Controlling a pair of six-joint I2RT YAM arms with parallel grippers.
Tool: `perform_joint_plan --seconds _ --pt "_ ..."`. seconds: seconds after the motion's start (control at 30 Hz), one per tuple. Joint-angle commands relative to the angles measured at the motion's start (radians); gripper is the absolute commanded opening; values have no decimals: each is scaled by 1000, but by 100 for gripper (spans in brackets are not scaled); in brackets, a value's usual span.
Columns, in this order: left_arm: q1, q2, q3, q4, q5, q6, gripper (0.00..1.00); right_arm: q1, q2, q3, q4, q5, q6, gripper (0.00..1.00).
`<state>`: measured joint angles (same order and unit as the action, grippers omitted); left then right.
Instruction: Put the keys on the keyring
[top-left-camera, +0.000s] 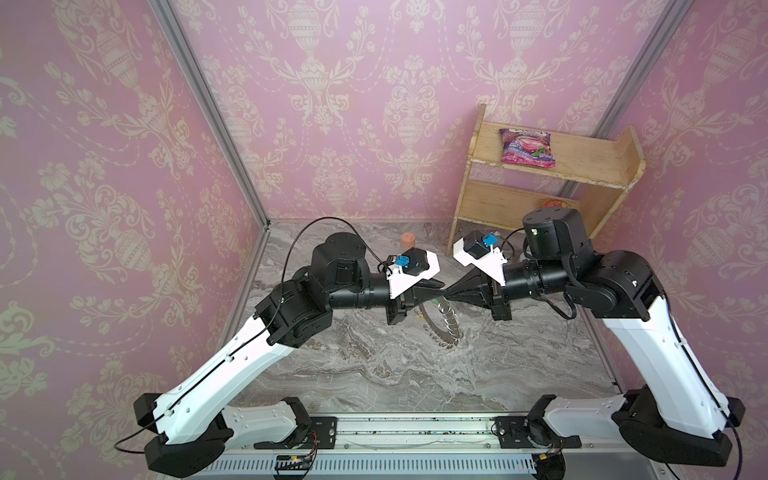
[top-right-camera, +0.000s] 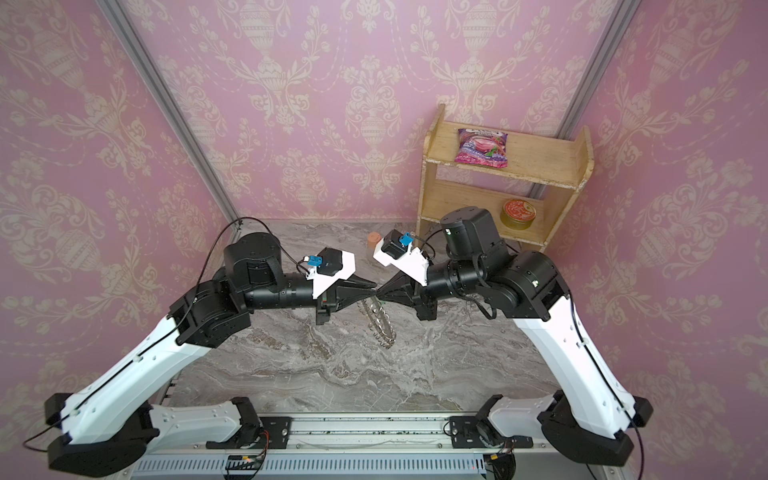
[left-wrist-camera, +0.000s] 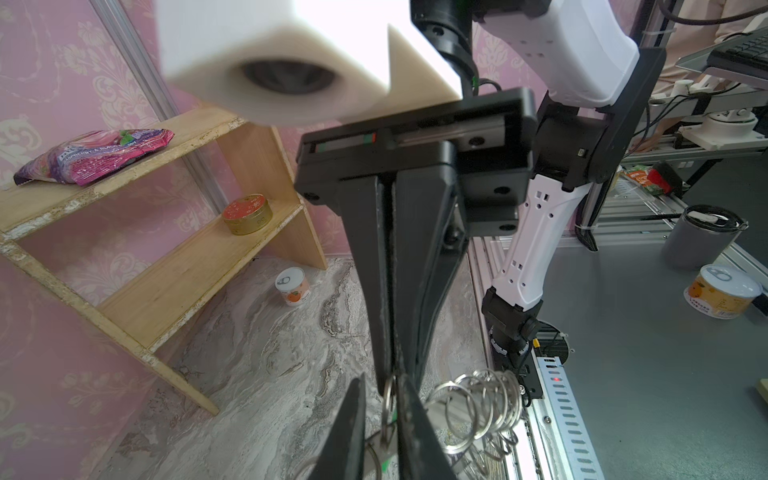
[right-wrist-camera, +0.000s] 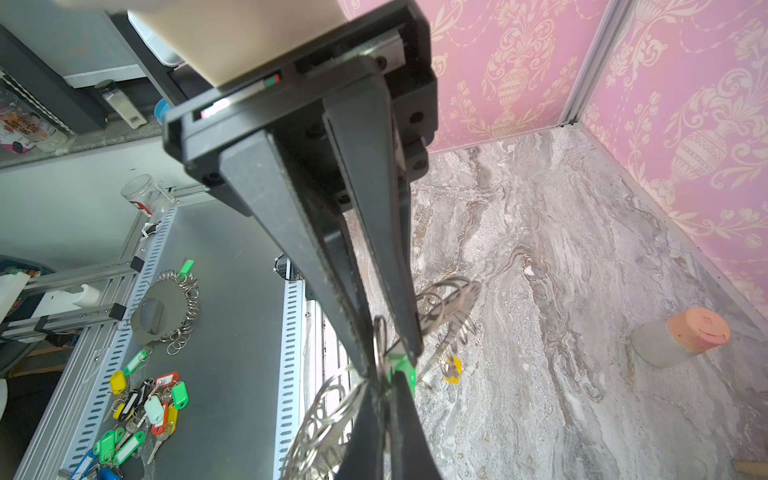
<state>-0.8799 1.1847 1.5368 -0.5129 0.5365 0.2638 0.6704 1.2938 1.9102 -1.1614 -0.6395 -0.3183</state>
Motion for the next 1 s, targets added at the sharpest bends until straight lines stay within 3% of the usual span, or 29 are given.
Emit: perform_joint_plan --seconds 0.0,0.33,0.77,0.87,0.97 --pt "-2 0 18 27 33 -8 14 1 0 9 12 -30 -13 0" --pt "-3 3 13 51 52 -30 0 1 -5 9 18 -29 -10 0" --pt "-10 -25 -33 135 32 -35 0 1 -11 10 26 -16 5 0" --pt "-10 -53 -61 213 12 -44 0 1 -25 -1 32 -1 13 4" --pt "-10 -80 -95 298 5 -55 0 1 -46 -15 44 18 21 16"
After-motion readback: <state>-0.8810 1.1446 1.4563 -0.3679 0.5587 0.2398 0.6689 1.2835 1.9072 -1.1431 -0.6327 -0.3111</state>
